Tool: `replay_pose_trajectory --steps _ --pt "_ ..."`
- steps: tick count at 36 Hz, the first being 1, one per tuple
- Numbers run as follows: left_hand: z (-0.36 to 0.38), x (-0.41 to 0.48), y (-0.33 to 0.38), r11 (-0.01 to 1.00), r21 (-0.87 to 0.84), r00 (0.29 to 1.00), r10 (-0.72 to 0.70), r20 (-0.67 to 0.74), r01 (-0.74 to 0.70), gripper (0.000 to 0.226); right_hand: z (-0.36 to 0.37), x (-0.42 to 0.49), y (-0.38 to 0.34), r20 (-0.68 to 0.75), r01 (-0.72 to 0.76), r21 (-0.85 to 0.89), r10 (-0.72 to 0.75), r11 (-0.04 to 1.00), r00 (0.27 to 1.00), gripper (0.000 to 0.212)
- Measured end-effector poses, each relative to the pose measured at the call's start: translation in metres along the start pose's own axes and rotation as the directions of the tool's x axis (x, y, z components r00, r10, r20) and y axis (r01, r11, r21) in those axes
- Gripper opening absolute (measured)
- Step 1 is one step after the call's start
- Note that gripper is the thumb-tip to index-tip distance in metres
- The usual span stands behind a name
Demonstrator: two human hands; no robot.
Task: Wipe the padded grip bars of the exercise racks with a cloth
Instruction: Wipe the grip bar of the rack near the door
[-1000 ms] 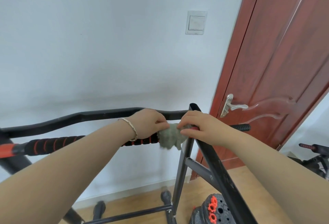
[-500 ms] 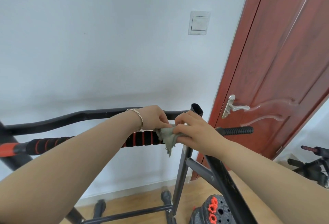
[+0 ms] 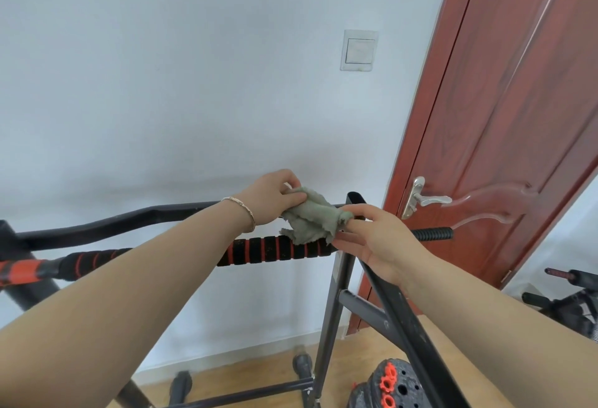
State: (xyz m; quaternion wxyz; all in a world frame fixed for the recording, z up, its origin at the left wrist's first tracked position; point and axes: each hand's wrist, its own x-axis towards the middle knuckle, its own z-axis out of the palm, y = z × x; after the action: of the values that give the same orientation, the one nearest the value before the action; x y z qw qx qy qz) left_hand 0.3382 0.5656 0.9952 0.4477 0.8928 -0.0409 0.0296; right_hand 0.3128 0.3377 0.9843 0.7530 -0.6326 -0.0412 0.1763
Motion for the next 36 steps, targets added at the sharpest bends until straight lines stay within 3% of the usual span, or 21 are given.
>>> replay_pose_trajectory --steps 7,13,16,18,23,25,30,33,36 --pt "-0.001 -0.007 0.006 0.898 -0.440 1.000 -0.010 -0.008 0.006 0.014 0.001 -0.002 0.001 -0.014 -0.115 0.055 0.116 0.992 0.993 0.042" --pt "-0.009 -0.008 0.014 0.810 -0.587 1.000 -0.003 0.011 0.009 0.019 0.003 -0.015 -0.002 0.108 -0.230 -0.078 0.237 0.970 0.965 0.044" --pt "-0.010 -0.005 0.013 0.838 -0.546 1.000 -0.004 -0.013 -0.004 0.021 -0.001 -0.021 -0.003 0.114 -0.225 -0.169 0.246 0.960 0.963 0.048" --pt "-0.008 -0.004 0.009 0.912 -0.411 1.000 0.010 -0.009 -0.013 0.024 -0.003 -0.022 0.000 0.082 -0.181 -0.290 0.213 0.940 0.974 0.049" --pt "0.001 -0.008 0.006 0.997 -0.060 0.997 0.051 0.065 -0.047 0.035 -0.004 -0.021 0.009 0.004 -0.126 -0.443 0.142 0.888 0.990 0.018" --pt "0.002 -0.011 0.008 0.995 -0.081 0.996 0.057 0.075 -0.051 0.036 -0.001 -0.019 0.011 0.003 -0.110 -0.513 0.130 0.851 0.991 0.025" --pt "-0.006 -0.020 0.018 0.954 -0.299 0.986 0.074 0.147 -0.027 0.037 0.010 -0.014 0.015 -0.041 0.028 -0.611 -0.067 0.791 0.997 0.036" --pt "-0.014 -0.024 0.022 0.915 -0.404 0.981 0.081 0.176 -0.003 0.036 0.016 -0.009 0.013 -0.030 -0.011 -0.544 -0.006 0.839 1.000 0.045" --pt "-0.021 -0.027 0.025 0.858 -0.513 0.978 0.094 0.186 0.015 0.037 0.019 -0.007 0.012 -0.018 -0.031 -0.510 0.026 0.860 1.000 0.030"
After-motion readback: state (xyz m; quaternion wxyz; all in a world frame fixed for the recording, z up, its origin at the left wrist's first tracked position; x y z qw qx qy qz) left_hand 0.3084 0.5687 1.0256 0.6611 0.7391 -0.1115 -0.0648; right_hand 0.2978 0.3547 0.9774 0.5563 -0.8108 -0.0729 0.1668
